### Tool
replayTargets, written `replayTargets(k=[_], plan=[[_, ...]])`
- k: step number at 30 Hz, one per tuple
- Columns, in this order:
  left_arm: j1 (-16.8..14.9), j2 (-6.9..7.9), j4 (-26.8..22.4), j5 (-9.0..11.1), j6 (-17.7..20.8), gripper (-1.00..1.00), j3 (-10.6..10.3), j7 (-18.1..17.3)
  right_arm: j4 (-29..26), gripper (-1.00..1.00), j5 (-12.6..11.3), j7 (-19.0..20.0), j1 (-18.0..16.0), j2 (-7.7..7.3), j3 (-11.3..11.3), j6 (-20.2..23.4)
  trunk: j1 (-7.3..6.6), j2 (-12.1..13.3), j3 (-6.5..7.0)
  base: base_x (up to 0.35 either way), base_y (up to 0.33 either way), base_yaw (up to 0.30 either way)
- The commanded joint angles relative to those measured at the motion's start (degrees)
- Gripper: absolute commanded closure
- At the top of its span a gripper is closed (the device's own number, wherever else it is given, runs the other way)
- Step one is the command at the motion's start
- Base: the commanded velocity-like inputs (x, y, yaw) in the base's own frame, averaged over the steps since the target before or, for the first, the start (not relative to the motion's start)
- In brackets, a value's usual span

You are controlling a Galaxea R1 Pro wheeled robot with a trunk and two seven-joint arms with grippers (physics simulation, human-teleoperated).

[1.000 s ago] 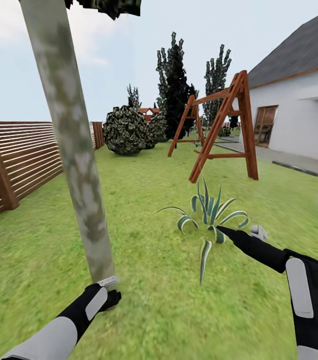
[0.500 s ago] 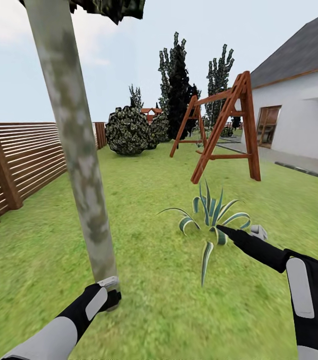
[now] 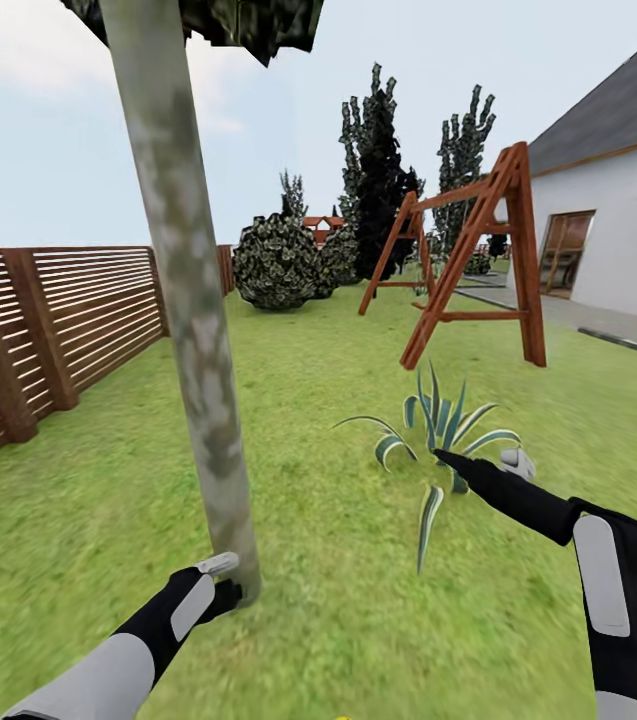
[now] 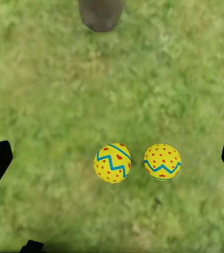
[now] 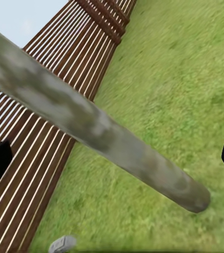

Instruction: Take the three Easter eggs out of the wicker basket on the lawn in the garden, then place them on the lawn next to a single tree (choose any tree) so that all three eggs are next to the same tree and none are left in the basket.

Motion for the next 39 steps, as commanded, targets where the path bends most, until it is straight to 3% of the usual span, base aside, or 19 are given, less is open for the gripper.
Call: replayTargets(k=[1, 39], plan=[[-0.1, 0.04, -0.1, 0.6, 0.1, -1.00, -0.5, 0.5, 0.0, -1.00, 0.5, 0.6, -0.1, 0.00, -0.1, 0.2, -0.22, 0.4, 0.10, -0.020, 0.000, 0.273], [-0.1, 0.04, -0.1, 0.7, 0.0, -1.00, -0.4, 0.8, 0.0, -1.00, 0.5, 0.6, -0.1, 0.08, -0.1, 0.2, -8.57, 15.6, 6.92, -0.034, 0.002, 0.289]])
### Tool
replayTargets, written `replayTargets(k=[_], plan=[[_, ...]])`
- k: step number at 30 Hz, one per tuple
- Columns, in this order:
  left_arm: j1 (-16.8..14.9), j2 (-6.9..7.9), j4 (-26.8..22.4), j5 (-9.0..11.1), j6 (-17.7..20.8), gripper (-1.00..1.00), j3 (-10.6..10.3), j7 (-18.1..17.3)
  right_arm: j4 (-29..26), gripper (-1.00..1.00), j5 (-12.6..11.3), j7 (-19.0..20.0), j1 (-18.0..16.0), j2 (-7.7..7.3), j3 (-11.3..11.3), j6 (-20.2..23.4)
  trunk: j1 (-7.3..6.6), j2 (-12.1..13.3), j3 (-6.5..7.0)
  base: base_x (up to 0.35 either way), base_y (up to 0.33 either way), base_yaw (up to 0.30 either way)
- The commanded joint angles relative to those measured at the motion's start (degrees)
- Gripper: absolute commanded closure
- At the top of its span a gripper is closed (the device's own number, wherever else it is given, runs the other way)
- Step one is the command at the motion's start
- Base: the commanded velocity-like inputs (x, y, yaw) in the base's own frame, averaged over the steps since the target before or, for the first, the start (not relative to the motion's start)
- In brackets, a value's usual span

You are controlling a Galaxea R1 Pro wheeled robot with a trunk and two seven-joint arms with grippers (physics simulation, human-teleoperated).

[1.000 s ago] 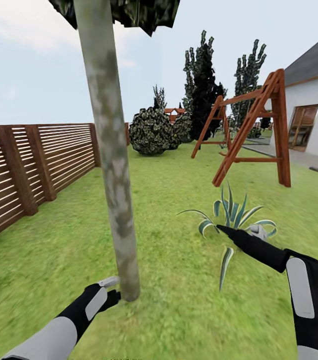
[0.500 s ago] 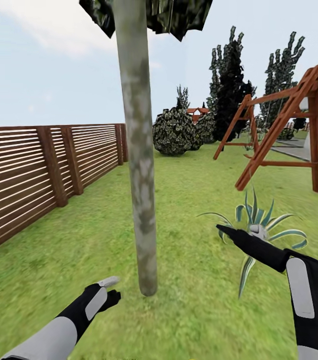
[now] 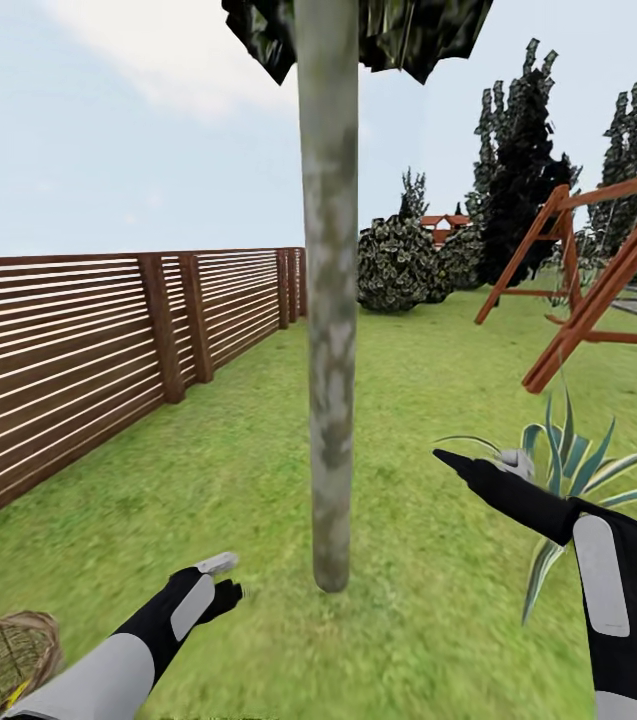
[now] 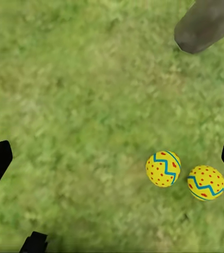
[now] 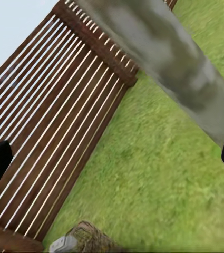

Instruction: Take the three Easter eggs out of the wicker basket on the lawn in the garden, then place them on the lawn next to a single tree (choose any tree) so that all three eggs are next to the same tree and none are left in the basket.

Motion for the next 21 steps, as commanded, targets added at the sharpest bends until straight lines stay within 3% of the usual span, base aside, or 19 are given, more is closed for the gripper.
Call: replayTargets(k=[1, 9, 21], plan=[[-0.1, 0.04, -0.1, 0.6, 0.1, -1.00, -0.5, 0.5, 0.0, -1.00, 0.5, 0.6, -0.1, 0.00, -0.1, 0.3, -0.20, 0.3, 0.08, 0.000, 0.056, 0.291], [-0.1, 0.04, -0.1, 0.6, 0.1, -1.00, -0.4, 0.4, -0.1, -1.00, 0.5, 0.6, -0.1, 0.01, 0.0, 0.3, -1.96, 3.5, 1.51, 0.000, 0.162, 0.291], [-0.1, 0.04, -0.2, 0.6, 0.2, -1.00, -0.4, 0.4, -0.1, -1.00, 0.5, 0.6, 0.0, -0.01, 0.1, 0.3, -4.60, 8.3, 3.67, 0.000, 0.260, 0.291]])
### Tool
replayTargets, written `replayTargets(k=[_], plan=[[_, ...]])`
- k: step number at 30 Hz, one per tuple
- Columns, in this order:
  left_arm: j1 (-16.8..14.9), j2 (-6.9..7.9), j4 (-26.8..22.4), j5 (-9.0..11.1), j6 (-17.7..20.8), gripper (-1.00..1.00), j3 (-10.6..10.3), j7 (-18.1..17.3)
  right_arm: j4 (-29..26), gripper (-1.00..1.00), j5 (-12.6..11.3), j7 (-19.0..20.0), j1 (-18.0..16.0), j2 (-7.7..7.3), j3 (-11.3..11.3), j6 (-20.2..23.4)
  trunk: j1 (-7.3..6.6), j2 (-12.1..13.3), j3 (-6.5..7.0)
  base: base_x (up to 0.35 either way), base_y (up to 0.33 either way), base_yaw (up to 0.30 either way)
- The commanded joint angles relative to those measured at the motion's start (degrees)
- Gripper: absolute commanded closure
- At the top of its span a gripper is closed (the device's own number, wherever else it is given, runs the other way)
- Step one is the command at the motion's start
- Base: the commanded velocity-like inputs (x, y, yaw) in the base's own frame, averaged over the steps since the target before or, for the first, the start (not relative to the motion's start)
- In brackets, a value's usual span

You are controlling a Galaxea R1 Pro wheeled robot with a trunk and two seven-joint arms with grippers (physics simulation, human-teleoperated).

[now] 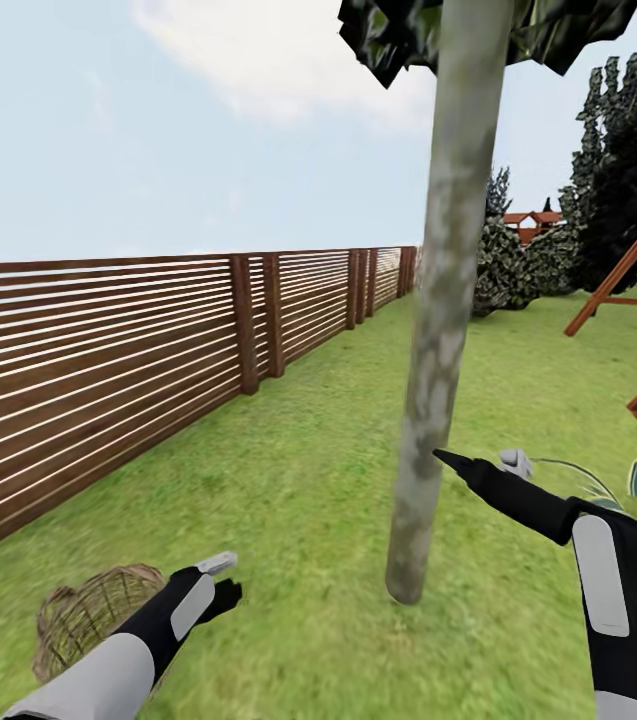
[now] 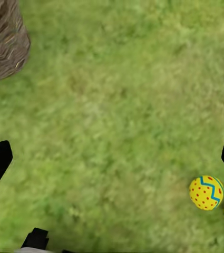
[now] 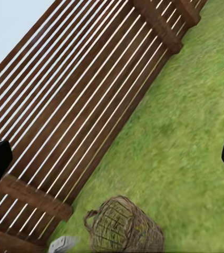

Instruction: Take the three Easter eggs out of the wicker basket on the lawn in the garden, then place them on the lawn next to a single tree (choose any tree) so that all three eggs are next to the same tree and none are left in the basket.

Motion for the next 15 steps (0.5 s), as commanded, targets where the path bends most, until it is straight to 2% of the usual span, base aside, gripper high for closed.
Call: replayTargets(k=[1, 11, 15], plan=[[0.0, 0.04, -0.1, 0.6, 0.1, -1.00, -0.5, 0.5, 0.0, -1.00, 0.5, 0.6, -0.1, 0.01, -0.1, 0.3, -0.20, 0.3, 0.11, 0.000, 0.282, 0.291], [0.0, 0.04, -0.1, 0.7, 0.1, -1.00, -0.4, 0.5, 0.0, -1.00, 0.5, 0.6, -0.1, 0.00, -0.1, 0.3, -2.39, 4.3, 1.90, -0.008, 0.278, 0.291], [0.0, 0.04, -0.2, 0.7, 0.1, -1.00, -0.5, 0.4, 0.0, -1.00, 0.5, 0.6, -0.1, 0.02, 0.0, 0.3, -3.27, 5.9, 2.62, -0.013, 0.100, 0.291]])
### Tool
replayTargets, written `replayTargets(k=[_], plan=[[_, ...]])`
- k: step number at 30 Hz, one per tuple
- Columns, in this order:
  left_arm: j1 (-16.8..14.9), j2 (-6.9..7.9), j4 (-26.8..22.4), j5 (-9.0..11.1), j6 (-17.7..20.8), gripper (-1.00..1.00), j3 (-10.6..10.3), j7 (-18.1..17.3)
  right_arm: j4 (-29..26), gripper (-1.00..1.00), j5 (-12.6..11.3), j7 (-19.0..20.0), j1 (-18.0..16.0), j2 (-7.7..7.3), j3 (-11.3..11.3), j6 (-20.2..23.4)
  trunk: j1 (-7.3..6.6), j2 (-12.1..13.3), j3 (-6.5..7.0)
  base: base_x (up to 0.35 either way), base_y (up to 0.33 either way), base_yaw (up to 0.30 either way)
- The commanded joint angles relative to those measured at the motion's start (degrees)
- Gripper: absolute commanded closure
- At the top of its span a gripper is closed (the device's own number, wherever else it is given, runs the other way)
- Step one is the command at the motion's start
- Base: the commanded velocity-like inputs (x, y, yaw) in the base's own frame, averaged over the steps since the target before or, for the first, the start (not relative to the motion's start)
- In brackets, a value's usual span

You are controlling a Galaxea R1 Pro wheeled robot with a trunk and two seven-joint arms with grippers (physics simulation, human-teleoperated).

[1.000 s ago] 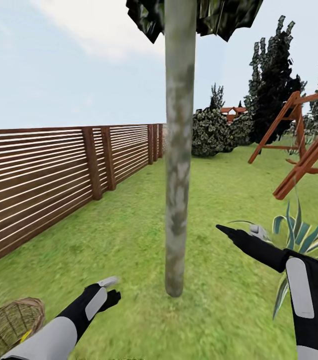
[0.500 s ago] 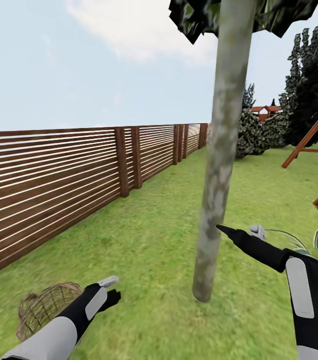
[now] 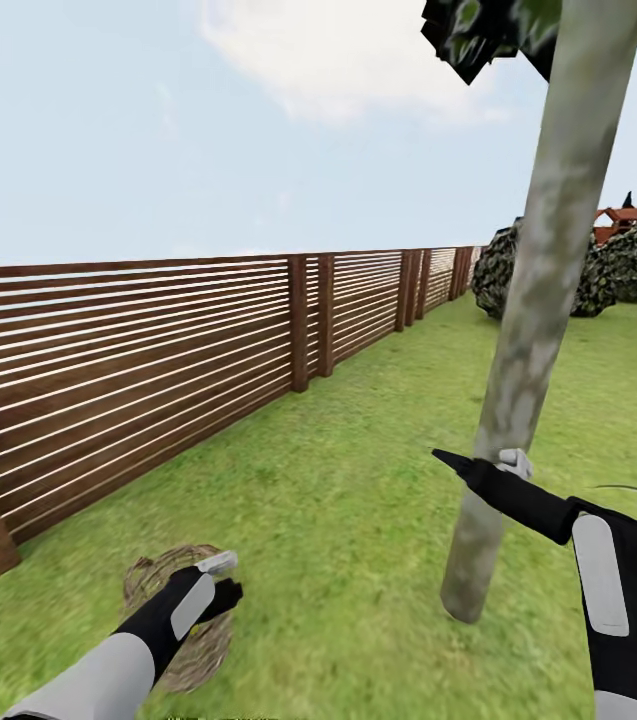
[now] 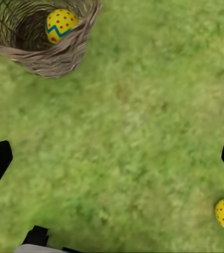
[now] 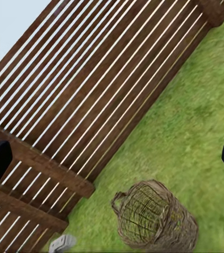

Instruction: Take the three Easter eggs out of the wicker basket on the lawn in the garden, then place them on the lawn next to a single tree (choose any tree) so that all three eggs are next to the same tree and none are left in the basket.

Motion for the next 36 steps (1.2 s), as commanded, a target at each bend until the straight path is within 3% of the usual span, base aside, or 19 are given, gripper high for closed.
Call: replayTargets(k=[1, 19, 36], plan=[[0.0, 0.01, -0.1, 0.6, 0.1, -1.00, -0.5, 0.5, 0.0, -1.00, 0.5, 0.6, 0.0, -0.02, -0.1, 0.2, 0.02, 0.0, -0.02, -0.005, 0.039, 0.291], [0.0, 0.09, -0.1, 0.6, 0.1, -1.00, -0.4, 0.4, 0.0, -1.00, 0.5, 0.6, 0.0, -0.02, -0.1, 0.2, 0.02, 0.0, -0.02, -0.124, 0.179, 0.291], [0.2, 0.21, -0.6, 0.7, 0.1, -1.00, -0.3, 0.3, 0.0, -1.00, 0.5, 0.6, 0.0, -0.08, -0.2, 0.2, 0.02, 0.0, -0.02, -0.013, 0.022, 0.291]])
